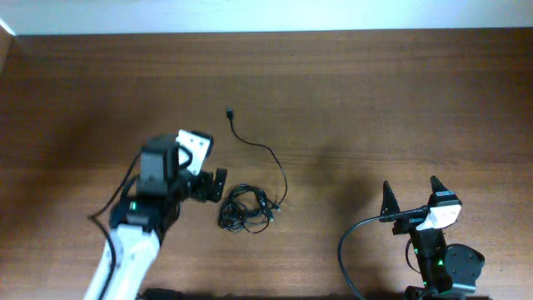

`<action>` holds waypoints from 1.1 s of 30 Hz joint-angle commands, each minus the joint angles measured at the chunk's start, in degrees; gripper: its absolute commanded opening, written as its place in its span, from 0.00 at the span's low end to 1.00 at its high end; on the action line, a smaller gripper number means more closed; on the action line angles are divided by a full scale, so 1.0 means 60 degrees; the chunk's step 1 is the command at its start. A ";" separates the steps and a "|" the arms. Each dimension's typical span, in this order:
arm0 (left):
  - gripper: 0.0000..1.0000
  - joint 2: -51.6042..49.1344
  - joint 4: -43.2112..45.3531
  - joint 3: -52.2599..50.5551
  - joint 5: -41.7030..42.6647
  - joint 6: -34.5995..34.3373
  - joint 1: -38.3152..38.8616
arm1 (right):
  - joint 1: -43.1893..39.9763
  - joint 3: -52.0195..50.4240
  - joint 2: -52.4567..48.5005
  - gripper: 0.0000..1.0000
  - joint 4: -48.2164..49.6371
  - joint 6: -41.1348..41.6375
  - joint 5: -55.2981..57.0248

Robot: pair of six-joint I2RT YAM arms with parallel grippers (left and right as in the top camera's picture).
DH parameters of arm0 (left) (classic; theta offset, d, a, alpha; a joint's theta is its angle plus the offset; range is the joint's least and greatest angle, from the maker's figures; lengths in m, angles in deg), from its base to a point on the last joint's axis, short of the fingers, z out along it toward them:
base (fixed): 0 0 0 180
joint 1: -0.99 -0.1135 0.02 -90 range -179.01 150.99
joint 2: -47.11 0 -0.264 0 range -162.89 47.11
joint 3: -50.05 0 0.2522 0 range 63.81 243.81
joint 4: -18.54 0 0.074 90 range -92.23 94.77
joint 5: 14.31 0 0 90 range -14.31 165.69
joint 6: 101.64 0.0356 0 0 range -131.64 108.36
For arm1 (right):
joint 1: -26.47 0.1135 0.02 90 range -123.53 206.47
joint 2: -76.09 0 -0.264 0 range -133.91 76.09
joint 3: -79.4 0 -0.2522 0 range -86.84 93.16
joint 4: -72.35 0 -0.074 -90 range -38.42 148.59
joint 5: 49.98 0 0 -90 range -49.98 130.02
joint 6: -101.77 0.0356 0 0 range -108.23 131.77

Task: Untangle cables
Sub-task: 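Reach the left gripper down to the black cable bundle and grasp it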

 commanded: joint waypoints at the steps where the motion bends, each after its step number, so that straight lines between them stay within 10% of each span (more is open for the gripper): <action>1: 0.99 -0.1290 -0.1453 0.1832 0.0929 0.1027 0.0015 | 0.0066 -0.0044 0.0073 0.98 -0.0062 0.0004 0.0080; 33: 0.99 -0.2568 -0.3158 0.2240 0.0987 0.1286 0.0040 | 0.0066 -0.0044 0.0073 0.99 -0.0062 0.0000 0.0080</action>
